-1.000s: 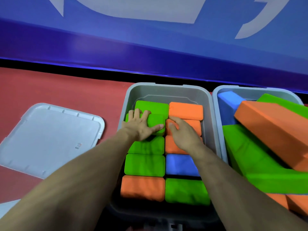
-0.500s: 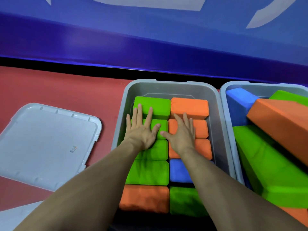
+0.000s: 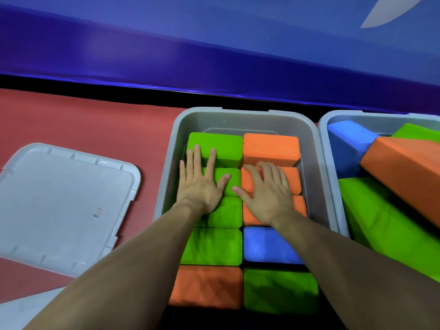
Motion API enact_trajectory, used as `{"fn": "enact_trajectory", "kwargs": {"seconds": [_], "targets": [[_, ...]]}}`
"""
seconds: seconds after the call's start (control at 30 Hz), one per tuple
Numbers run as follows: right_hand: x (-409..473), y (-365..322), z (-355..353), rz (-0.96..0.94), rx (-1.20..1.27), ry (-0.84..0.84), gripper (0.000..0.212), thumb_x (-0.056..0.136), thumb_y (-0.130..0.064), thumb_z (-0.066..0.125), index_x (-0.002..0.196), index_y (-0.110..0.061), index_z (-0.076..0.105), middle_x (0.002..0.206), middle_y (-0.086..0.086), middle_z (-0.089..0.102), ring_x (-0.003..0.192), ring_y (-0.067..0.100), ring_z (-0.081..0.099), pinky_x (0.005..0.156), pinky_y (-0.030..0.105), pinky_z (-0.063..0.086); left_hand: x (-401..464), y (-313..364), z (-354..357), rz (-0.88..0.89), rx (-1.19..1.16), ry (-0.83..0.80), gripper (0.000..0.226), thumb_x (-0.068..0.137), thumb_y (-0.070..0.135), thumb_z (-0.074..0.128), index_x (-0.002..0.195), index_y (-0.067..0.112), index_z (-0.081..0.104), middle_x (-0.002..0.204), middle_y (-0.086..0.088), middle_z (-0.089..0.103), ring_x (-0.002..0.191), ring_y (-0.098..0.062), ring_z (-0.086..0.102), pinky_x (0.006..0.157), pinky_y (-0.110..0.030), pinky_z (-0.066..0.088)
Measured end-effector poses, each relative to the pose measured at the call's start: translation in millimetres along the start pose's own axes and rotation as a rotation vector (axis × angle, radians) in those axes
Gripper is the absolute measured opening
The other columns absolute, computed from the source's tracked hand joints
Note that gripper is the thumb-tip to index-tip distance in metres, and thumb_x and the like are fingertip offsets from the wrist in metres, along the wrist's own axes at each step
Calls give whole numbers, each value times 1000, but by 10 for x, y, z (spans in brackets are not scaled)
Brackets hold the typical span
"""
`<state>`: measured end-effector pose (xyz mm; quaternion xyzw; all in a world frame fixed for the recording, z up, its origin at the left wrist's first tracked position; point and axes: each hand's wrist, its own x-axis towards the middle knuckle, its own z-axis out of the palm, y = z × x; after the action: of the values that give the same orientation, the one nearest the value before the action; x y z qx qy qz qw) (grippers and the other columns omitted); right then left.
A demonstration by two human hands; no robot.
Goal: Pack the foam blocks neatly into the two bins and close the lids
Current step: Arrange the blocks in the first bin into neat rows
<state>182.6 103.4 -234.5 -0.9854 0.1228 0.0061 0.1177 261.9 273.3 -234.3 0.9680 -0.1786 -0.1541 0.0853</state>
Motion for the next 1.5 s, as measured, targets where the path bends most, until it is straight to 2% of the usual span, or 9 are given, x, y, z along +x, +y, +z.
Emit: {"fn": "enact_trajectory", "kwargs": {"seconds": [0.23, 0.37, 0.47, 0.63, 0.77, 0.9, 1.07, 1.33, 1.5], "targets": [[-92, 13, 49, 12, 7, 100, 61, 90, -70, 43, 138, -33, 51, 138, 2, 50, 136, 24, 41, 124, 45, 17, 12, 65, -34, 0, -29, 32, 80, 96, 70, 22, 160, 30, -6, 165, -12, -21, 152, -29, -23, 123, -48, -14], [-82, 7, 49, 17, 12, 111, 61, 89, -70, 44, 137, -34, 52, 135, 2, 50, 133, 24, 43, 123, 45, 20, 210, -23, -167, 65, 6, 129, 86, 93, 73, 31, 158, 20, 15, 162, -17, 12, 152, -33, 3, 124, -48, -4], [-82, 19, 61, 22, 21, 109, 61, 89, -71, 44, 137, -35, 52, 136, 1, 50, 133, 24, 43, 123, 45, 20, 518, -140, -315, 242, -15, 191, 87, 88, 72, 41, 151, 13, 32, 150, -12, 34, 145, -31, 24, 124, -50, 8], [-72, 42, 78, 19, 34, 112, 60, 90, -72, 44, 138, -35, 52, 135, -1, 49, 133, 24, 43, 122, 45, 21, 1004, -198, -625, 445, 87, -99, 96, 77, 68, 69, 148, 11, 39, 146, -12, 46, 138, -30, 39, 122, -43, 20], [-34, 64, 79, 18, 56, 125, 59, 90, -71, 45, 137, -36, 53, 134, -2, 50, 132, 23, 44, 122, 44, 22, 1091, -195, -661, 466, 133, -194, 92, 79, 70, 67, 146, 14, 39, 143, -9, 51, 131, -29, 49, 109, -42, 39], [-47, 69, 82, 19, 64, 129, 59, 89, -72, 46, 136, -36, 54, 134, -2, 50, 132, 23, 44, 121, 44, 22, 1104, -115, -741, 578, 277, -194, 94, 87, 69, 55, 156, 12, 25, 149, -13, 46, 136, -32, 44, 112, -43, 36], [-43, 72, 79, 15, 56, 125, 60, 90, -72, 44, 137, -37, 54, 135, -2, 49, 133, 23, 43, 122, 44, 22, 1131, -48, -881, 621, 282, -249, 89, 91, 62, 58, 159, 16, 23, 151, -11, 45, 137, -32, 43, 113, -35, 35], [-57, 64, 90, 61, 113, 179, 59, 86, -70, 55, 133, -35, 57, 141, 3, 42, 131, 26, 40, 114, 43, 33, 1070, -161, -647, 490, 159, -297, 85, 95, 60, 52, 161, 23, 12, 142, -11, 46, 135, -31, 41, 115, -38, 30], [-59, 58, 89, 58, 131, 208, 63, 84, -70, 57, 133, -30, 56, 146, 5, 40, 132, 27, 40, 113, 43, 33, 981, -85, -485, 365, 217, -257, 73, 95, 72, 24, 156, 32, 16, 143, -6, 39, 142, -28, 30, 123, -46, 10]]}}
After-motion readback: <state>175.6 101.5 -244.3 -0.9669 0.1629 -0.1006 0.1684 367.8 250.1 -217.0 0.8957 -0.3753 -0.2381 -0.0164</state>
